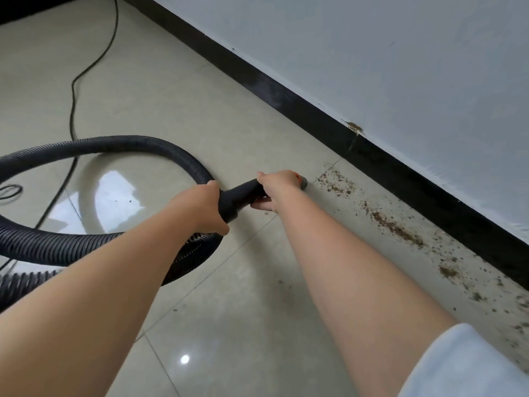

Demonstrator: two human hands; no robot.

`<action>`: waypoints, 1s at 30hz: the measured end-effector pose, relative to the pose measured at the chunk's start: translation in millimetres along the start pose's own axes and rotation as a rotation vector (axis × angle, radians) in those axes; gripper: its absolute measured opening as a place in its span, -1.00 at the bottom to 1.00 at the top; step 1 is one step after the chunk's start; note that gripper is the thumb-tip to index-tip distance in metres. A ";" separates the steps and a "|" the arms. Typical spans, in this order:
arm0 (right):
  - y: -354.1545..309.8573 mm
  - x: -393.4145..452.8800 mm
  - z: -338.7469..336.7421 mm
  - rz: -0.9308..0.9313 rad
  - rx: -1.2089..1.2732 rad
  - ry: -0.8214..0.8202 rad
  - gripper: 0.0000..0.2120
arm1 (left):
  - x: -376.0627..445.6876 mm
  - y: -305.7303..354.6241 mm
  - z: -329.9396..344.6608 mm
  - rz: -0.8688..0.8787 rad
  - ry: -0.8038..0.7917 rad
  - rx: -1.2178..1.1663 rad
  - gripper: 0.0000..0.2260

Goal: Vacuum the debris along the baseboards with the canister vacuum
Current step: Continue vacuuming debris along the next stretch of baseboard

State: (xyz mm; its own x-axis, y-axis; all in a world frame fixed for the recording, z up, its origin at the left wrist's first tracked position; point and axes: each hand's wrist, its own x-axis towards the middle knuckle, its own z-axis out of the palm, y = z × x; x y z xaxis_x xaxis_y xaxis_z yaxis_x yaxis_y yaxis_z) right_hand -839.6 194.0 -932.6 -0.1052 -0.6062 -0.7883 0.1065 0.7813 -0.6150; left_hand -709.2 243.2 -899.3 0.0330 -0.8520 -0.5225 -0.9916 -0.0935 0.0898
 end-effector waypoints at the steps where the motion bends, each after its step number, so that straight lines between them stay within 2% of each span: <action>1: 0.2 -2.9 5.3 -0.004 0.006 0.012 -0.68 | 2.7 -5.6 -1.1 -0.005 -0.009 0.018 -0.57; 4: 4.3 -11.7 31.6 0.013 0.135 0.016 -0.76 | 10.1 -27.1 -4.7 -0.013 -0.029 0.056 -0.57; 6: 10.6 -17.5 50.8 0.047 0.223 0.034 -0.70 | 11.6 -43.4 -5.6 -0.005 -0.043 0.070 -0.59; 9: 24.3 -21.6 72.3 -0.001 0.236 0.068 -0.48 | 9.6 -65.4 -6.5 0.030 -0.072 0.094 -0.61; 14: 47.1 -25.1 94.8 -0.018 0.308 0.098 -0.45 | 2.1 -85.8 -15.7 0.038 -0.153 0.156 -0.60; 18: 50.7 -36.0 110.8 -0.020 0.338 0.079 -0.44 | -5.9 -90.9 -22.7 -0.021 -0.137 0.242 -0.59; 22: 59.3 -38.6 111.9 -0.042 0.377 0.125 -0.45 | -9.3 -88.9 -22.0 -0.045 -0.134 0.265 -0.60; 30: 61.5 -26.2 68.6 -0.092 0.474 0.237 -0.51 | -6.1 -46.3 -16.0 0.045 -0.079 0.314 -0.58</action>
State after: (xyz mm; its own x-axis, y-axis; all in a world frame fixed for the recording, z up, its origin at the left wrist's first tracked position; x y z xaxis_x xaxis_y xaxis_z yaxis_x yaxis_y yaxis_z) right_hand -762.5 247.7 -950.9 -0.3494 -0.5763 -0.7388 0.5155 0.5402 -0.6652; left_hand -661.5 244.5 -886.8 -0.0096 -0.8077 -0.5895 -0.9824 0.1176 -0.1452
